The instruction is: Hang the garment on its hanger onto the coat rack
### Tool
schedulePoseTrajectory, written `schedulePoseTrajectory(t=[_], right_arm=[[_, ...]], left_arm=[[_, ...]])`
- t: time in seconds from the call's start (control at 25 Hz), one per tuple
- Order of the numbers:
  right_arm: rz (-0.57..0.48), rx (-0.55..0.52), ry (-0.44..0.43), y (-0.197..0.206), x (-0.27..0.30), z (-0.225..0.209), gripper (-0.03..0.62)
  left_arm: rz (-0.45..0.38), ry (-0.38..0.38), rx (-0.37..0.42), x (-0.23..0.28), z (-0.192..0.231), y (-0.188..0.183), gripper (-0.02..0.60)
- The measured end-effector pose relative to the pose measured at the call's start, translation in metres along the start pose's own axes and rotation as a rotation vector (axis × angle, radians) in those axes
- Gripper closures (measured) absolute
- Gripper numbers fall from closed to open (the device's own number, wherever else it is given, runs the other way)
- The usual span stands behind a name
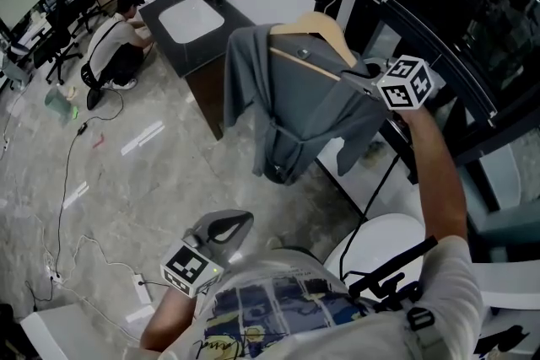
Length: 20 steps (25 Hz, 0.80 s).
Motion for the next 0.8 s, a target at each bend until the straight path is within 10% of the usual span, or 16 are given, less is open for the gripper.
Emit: schedulePoseTrajectory(t=[0.48,0.8], right_arm=[[-0.103,-0.076,0.293,-0.013,-0.039,0.027,0.418],[-0.132,-0.117,0.500,0.000,-0.085,0.110,0.418]], left_arm=[[-0.001,0.015,0.008,-0.047,-0.011,0.011,0.578],[-0.006,0.069,0.013,-0.091,-0.026,0.023,0.578]])
Point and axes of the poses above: the fingertips, and each gripper's own axes: x forward along the fingers, z to its left, y out of its underside, the point moved 10 cm from there along -x, backward along the fingers, and after that the axes turned 8 degrees about -z, right-handed, at the moved point
